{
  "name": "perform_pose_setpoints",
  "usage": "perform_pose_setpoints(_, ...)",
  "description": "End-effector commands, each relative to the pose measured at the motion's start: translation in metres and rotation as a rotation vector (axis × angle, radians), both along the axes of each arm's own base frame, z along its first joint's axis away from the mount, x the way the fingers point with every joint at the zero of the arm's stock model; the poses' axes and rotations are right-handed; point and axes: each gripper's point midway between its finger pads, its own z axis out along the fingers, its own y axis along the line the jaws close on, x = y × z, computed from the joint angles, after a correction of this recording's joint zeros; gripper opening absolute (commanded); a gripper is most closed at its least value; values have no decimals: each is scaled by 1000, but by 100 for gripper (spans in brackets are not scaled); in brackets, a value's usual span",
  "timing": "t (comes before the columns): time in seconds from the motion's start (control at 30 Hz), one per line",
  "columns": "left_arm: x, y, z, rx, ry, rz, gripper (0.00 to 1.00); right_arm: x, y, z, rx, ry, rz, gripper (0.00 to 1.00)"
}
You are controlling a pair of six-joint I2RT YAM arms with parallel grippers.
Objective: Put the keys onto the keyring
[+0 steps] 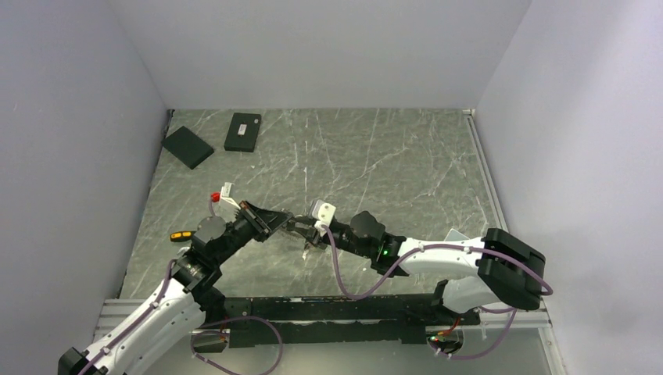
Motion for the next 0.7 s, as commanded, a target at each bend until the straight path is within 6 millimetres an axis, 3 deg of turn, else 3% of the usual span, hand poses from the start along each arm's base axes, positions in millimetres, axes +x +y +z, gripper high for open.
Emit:
perform_pose_setpoints(0.0, 0, 0, 28, -69, -71, 7, 0, 6, 8, 43, 107, -50, -18, 30)
perform_pose_setpoints(0.67, 2, 2, 31, -82, -93, 17, 0, 10, 12, 57, 134, -67, -29, 34)
